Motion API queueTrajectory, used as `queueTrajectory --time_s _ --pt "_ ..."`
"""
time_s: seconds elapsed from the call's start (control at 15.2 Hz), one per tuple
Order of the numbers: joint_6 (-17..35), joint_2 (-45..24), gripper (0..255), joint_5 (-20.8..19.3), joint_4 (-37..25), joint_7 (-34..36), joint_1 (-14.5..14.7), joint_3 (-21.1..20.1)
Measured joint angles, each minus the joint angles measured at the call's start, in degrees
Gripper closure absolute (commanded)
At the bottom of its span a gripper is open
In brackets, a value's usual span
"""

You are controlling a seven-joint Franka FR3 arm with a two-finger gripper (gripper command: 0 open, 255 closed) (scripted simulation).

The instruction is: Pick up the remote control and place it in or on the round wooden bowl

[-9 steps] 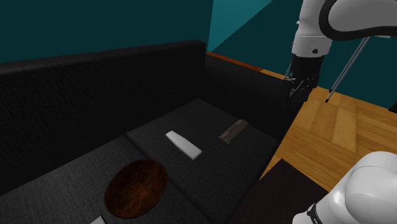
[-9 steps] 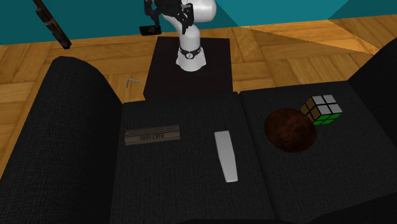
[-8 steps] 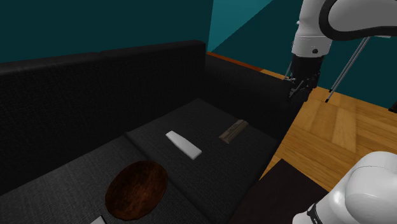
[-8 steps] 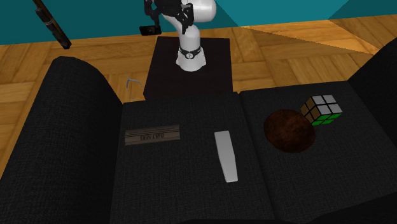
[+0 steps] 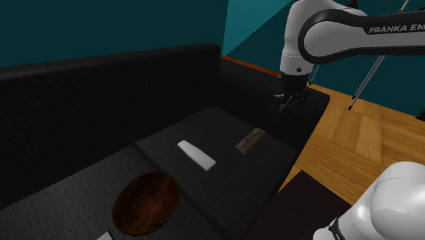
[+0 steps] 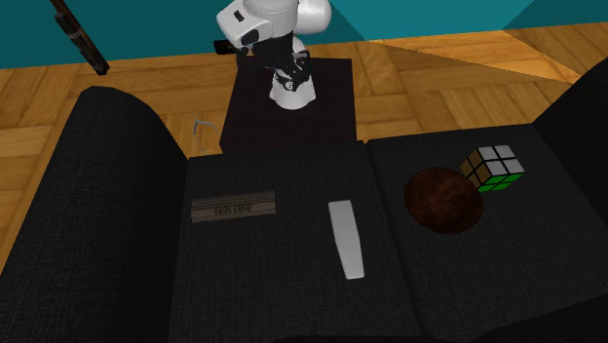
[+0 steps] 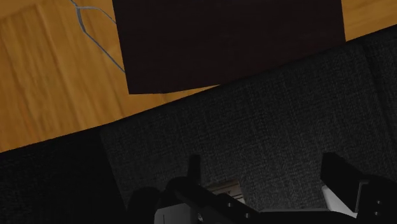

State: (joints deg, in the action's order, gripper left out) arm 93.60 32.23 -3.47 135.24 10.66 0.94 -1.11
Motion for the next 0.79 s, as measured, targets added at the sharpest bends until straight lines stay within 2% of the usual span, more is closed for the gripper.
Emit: queueTrajectory --time_s 0.53,0.79 --pt "11.9 -14.4 0 1.6 -2.6 1.5 2.2 -2.5" --pt "17.0 -22.9 0 1.8 -6.2 2.3 3.1 -3.8"
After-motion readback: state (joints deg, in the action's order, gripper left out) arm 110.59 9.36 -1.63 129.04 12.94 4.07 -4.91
